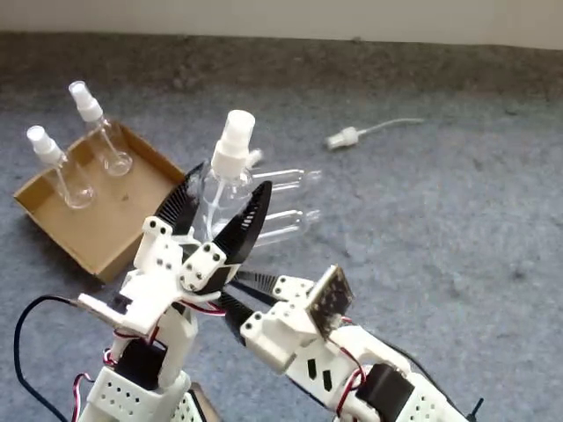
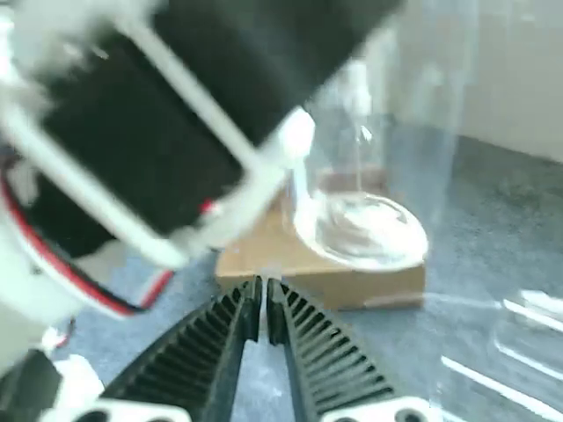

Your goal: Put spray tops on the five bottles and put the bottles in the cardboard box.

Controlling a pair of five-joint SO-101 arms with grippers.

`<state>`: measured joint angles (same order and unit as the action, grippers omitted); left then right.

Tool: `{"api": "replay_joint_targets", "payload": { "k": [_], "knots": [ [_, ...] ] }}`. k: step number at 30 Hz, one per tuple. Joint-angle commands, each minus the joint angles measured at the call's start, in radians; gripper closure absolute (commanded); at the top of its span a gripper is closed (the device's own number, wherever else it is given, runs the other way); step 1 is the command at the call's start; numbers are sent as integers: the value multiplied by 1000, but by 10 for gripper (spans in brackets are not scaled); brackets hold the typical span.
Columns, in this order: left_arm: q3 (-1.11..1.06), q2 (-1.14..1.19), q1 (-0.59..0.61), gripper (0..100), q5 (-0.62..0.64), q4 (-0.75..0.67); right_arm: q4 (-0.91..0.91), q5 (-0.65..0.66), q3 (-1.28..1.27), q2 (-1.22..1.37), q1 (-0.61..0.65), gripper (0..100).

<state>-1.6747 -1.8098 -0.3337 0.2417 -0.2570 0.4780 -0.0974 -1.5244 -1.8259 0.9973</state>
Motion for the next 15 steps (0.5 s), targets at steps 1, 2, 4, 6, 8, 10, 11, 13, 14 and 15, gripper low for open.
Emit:
{"api": "replay_joint_targets", "payload": {
  "k": [1, 2, 4, 6, 8, 10, 11, 13, 14, 15],
  "knots": [
    [-19, -15, 7, 853, 6, -55, -159, 2, 22, -12, 25, 994],
    [-19, -15, 7, 853, 6, -55, -186, 2, 10, -12, 25, 994],
    [-19, -15, 5, 853, 6, -49, -229, 34, -4, -12, 24, 994],
    [-19, -15, 7, 853, 6, -49, -262, 115, -4, -12, 24, 994],
    [-19, -15, 7, 853, 6, -49, -274, 201, -4, -12, 24, 994],
    [-19, -15, 7, 853, 6, -49, -274, 255, -4, -12, 24, 994],
    [-19, -15, 7, 853, 6, -49, -274, 262, -5, -12, 24, 994],
    [-19, -15, 7, 853, 6, -49, -269, 259, -5, -12, 7, 994],
    [-19, -15, 7, 853, 6, -49, -269, 259, -5, -12, -12, 994],
    [-19, -15, 7, 853, 6, -49, -269, 259, -5, -12, -36, 994]
  ]
}}
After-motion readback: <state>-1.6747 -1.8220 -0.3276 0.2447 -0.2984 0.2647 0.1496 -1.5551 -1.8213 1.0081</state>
